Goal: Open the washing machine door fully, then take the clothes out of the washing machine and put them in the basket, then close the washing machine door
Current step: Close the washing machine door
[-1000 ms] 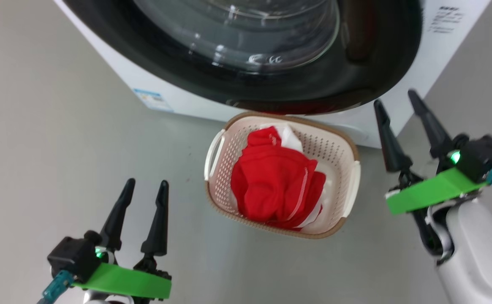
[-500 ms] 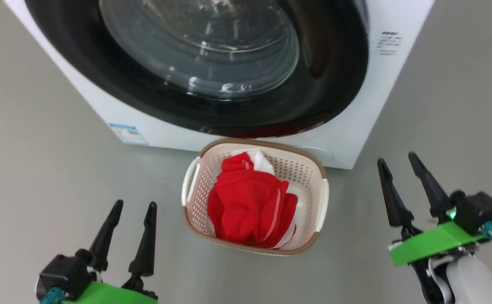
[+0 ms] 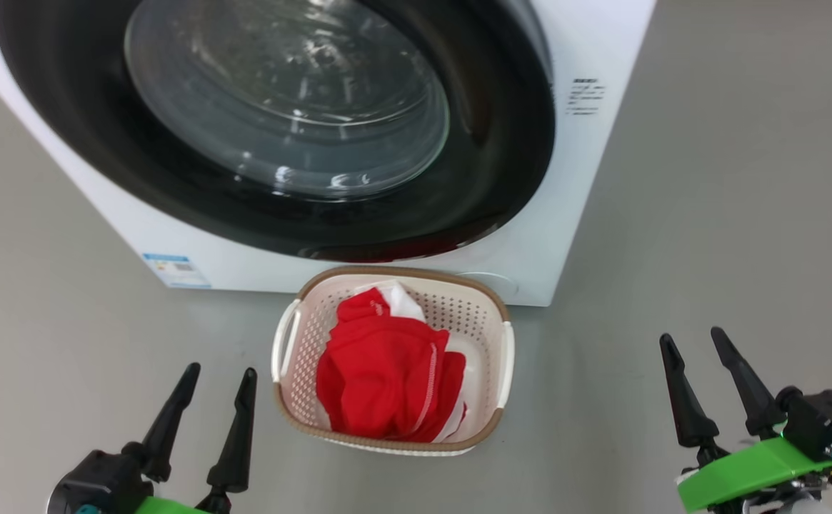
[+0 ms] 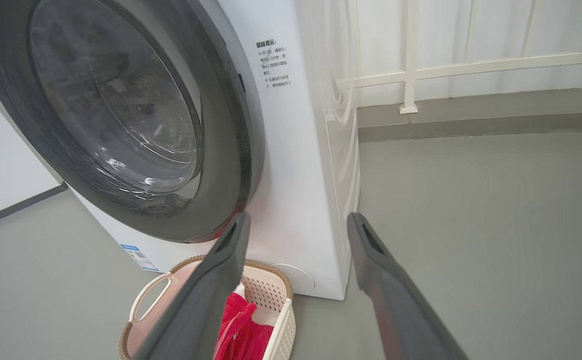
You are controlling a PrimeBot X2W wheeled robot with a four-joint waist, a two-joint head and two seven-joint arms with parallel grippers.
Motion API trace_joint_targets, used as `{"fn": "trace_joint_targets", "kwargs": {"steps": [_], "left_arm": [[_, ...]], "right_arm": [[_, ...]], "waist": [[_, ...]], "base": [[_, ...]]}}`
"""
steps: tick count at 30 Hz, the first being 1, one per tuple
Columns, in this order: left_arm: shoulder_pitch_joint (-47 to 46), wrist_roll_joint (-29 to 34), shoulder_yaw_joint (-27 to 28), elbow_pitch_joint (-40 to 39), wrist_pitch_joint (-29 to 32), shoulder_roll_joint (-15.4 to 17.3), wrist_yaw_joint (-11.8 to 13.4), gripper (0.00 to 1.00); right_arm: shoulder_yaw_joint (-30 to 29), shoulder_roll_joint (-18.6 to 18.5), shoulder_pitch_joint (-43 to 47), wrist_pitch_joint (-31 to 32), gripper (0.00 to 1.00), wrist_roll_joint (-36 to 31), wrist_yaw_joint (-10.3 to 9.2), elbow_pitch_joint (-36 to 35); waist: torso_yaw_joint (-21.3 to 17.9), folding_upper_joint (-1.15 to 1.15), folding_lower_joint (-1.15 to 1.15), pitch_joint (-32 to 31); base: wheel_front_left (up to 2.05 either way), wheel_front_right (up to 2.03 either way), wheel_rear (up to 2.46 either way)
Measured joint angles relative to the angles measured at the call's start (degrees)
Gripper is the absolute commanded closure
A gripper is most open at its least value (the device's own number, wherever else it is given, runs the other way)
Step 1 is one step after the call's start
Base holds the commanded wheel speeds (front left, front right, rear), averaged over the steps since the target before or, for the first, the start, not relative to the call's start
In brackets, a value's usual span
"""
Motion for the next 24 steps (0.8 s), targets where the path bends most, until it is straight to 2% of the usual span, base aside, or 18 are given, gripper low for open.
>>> {"fn": "trace_joint_targets", "kwargs": {"steps": [13,24], "left_arm": [[2.59,-0.80,-0.07,-0.02,0.00,1.29,0.00,0.00],[3.97,-0.49,1.31,-0.08,0.00,1.31,0.00,0.00]], "right_arm": [[-2.69,1.34,5.24,0.01,0.00,-0.01,-0.01,-0.90],[-4.25,2.07,7.69,0.00,0.00,-0.01,-0.01,-1.34]], "waist": [[-4.70,0.00,0.00,-2.79],[-7.13,0.00,0.00,-4.67]], "base": [[0.00,0.00,0.00],[0.00,0.00,0.00]]}}
